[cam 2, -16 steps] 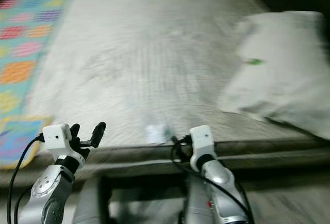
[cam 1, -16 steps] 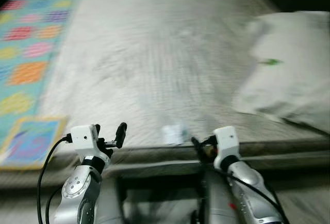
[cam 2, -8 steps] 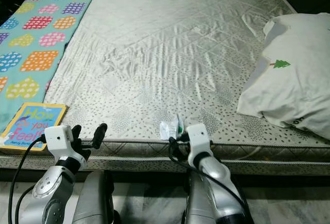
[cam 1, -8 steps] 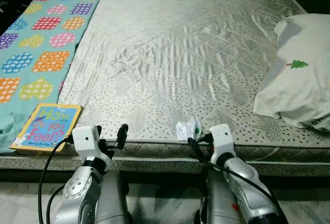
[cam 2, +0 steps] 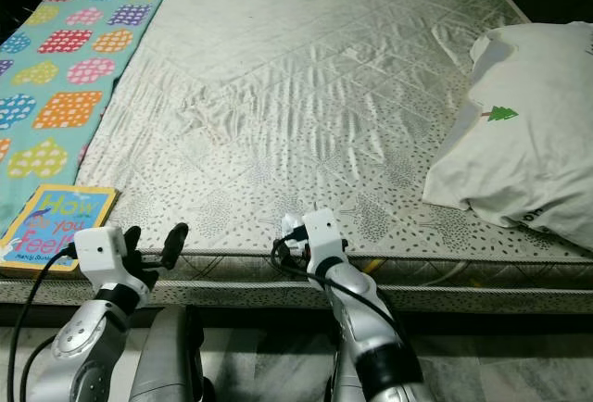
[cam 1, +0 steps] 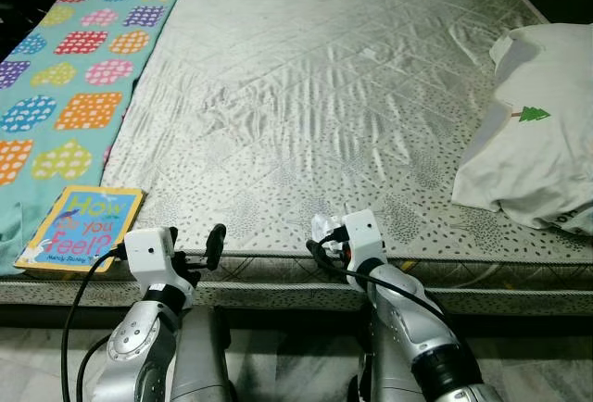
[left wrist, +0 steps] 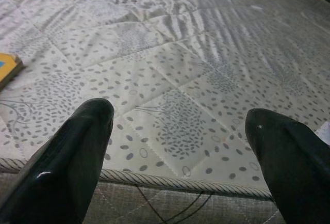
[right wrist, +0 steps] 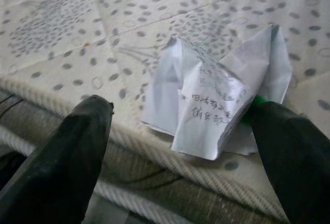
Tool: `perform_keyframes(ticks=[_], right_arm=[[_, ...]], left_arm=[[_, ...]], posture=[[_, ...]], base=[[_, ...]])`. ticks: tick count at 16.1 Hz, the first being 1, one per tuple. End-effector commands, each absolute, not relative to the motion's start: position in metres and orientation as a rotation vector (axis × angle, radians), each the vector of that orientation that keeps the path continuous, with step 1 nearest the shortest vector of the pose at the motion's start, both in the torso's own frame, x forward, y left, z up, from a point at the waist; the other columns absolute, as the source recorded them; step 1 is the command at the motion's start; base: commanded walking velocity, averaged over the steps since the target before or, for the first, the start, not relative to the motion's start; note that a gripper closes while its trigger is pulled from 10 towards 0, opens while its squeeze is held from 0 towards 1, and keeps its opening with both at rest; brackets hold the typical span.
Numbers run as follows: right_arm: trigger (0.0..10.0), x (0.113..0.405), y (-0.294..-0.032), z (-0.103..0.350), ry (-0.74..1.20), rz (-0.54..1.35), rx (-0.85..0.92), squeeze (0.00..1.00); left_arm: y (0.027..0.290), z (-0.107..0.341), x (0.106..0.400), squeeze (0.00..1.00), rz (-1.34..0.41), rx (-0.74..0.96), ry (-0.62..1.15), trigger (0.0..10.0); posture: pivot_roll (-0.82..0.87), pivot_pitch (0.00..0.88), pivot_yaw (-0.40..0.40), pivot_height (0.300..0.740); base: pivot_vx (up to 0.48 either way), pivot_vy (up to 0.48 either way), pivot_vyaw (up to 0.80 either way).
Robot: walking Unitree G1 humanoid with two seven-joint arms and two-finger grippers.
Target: Clean up the room
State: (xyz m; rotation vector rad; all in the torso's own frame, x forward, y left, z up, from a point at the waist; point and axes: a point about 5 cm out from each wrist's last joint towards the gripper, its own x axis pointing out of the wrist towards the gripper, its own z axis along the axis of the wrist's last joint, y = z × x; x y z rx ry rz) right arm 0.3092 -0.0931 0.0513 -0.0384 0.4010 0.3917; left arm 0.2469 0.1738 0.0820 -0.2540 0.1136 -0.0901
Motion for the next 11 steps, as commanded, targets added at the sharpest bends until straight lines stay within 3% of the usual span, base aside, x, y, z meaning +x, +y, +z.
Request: perform_keyframes(ticks=[1,10,11], right_arm=[[10.0,0.314,-0.090,0.055,0.376,0.369,-0.035,0.00],[10.0,0.326,-0.061,0.060,0.353,0.299,-0.078,0.00],[9.2,0.327,-0.059,0.060,0.348,0.286,-0.093,0.00]], left_arm=[[0.179,0.084,0.245,0.00,-0.076,-0.243,0.114,10.0],[0.179,0.087,0.246,0.00,-0.079,-0.232,0.116,10.0],[0.178,0.087,0.245,0.00,-0.080,-0.232,0.116,10.0]], posture=[[0.01,0.138,0.032,0.548],[0.03,0.143,0.033,0.548],[0.03,0.144,0.032,0.548]], base=[[0.000,0.000,0.00],[0.000,0.000,0.00],[0.000,0.000,0.00]])
